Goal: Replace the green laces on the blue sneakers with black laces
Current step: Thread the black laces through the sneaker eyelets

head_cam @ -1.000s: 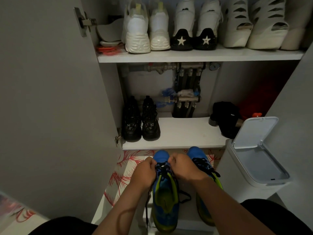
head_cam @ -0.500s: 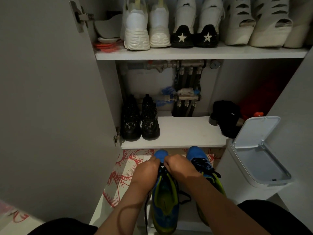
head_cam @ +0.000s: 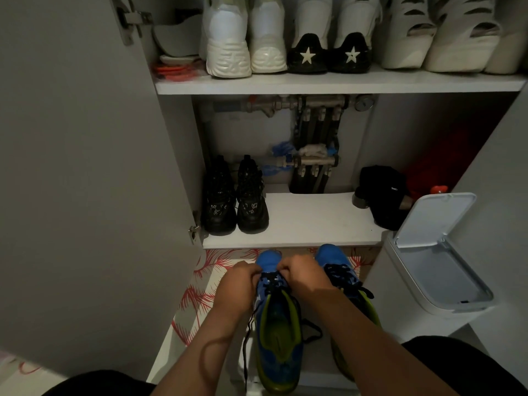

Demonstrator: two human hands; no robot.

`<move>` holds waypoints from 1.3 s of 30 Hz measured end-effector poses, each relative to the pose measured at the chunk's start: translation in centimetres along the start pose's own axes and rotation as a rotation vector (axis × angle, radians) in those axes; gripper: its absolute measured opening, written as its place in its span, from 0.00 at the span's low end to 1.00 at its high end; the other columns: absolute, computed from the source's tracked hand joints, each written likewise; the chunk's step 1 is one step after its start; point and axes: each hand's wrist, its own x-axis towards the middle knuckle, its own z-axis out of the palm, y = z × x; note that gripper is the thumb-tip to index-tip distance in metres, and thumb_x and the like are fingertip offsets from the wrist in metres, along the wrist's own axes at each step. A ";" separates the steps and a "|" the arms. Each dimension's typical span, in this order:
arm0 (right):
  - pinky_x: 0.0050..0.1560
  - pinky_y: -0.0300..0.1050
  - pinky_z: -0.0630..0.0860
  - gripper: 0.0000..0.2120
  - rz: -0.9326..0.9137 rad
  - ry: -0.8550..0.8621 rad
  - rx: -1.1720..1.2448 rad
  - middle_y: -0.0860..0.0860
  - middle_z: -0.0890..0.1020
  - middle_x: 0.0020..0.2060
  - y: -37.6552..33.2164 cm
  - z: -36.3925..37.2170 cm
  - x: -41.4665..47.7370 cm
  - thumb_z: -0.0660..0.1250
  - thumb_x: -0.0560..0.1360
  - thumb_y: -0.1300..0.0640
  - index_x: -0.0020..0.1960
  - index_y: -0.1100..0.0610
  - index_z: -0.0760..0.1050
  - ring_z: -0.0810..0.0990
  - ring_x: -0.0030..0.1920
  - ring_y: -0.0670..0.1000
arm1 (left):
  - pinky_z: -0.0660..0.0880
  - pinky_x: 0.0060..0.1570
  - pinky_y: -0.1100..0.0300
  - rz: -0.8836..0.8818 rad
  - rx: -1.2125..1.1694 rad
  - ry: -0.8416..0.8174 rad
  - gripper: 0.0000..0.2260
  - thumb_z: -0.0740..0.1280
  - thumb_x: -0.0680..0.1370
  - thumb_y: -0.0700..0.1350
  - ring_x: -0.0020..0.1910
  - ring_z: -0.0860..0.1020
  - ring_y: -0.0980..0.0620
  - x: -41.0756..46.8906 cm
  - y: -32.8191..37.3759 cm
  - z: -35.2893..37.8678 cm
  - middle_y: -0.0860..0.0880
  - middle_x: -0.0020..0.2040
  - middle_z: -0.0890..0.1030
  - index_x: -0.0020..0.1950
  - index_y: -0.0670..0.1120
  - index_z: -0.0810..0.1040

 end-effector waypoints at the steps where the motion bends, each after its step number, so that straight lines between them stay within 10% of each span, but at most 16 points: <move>1: 0.54 0.45 0.75 0.13 -0.010 0.005 -0.048 0.57 0.83 0.54 -0.1 0.1 0.0 0.61 0.77 0.66 0.56 0.61 0.82 0.81 0.54 0.57 | 0.74 0.48 0.55 0.027 0.070 -0.025 0.10 0.63 0.79 0.41 0.51 0.79 0.46 0.1 0.1 -0.1 0.44 0.50 0.81 0.53 0.44 0.83; 9: 0.46 0.45 0.73 0.08 0.042 0.009 -0.131 0.58 0.81 0.51 -0.2 1.2 1.0 0.61 0.78 0.65 0.52 0.61 0.78 0.80 0.51 0.57 | 0.72 0.41 0.53 0.178 0.522 -0.140 0.11 0.63 0.76 0.39 0.48 0.79 0.45 0.7 0.7 0.3 0.46 0.56 0.75 0.58 0.46 0.74; 18: 0.46 0.43 0.77 0.12 0.301 0.118 0.202 0.62 0.84 0.49 0.1 2.2 1.3 0.59 0.79 0.65 0.51 0.68 0.81 0.82 0.52 0.59 | 0.73 0.44 0.55 -0.244 -0.020 0.086 0.10 0.56 0.83 0.48 0.45 0.77 0.48 -0.3 0.5 1.9 0.49 0.47 0.79 0.47 0.49 0.73; 25: 0.49 0.37 0.75 0.12 0.148 0.079 0.147 0.47 0.82 0.43 0.8 1.5 0.1 0.61 0.74 0.62 0.42 0.49 0.80 0.81 0.46 0.50 | 0.75 0.39 0.56 -0.149 -0.133 0.128 0.08 0.61 0.81 0.48 0.38 0.78 0.54 -0.8 0.0 1.3 0.55 0.40 0.80 0.44 0.53 0.77; 31: 0.46 0.43 0.75 0.08 0.009 0.050 -0.126 0.52 0.85 0.45 0.7 0.5 -0.4 0.66 0.76 0.54 0.48 0.52 0.84 0.82 0.47 0.54 | 0.74 0.46 0.59 0.054 0.000 0.060 0.07 0.67 0.79 0.45 0.46 0.78 0.52 -0.8 -0.4 0.9 0.51 0.46 0.81 0.49 0.49 0.85; 39: 0.44 0.44 0.70 0.07 -0.033 0.019 -0.102 0.56 0.82 0.49 0.1 0.8 -0.4 0.62 0.77 0.59 0.48 0.56 0.79 0.80 0.49 0.57 | 0.62 0.38 0.62 0.022 0.104 -0.019 0.05 0.61 0.78 0.37 0.43 0.72 0.50 -0.7 0.6 1.0 0.47 0.45 0.74 0.45 0.46 0.72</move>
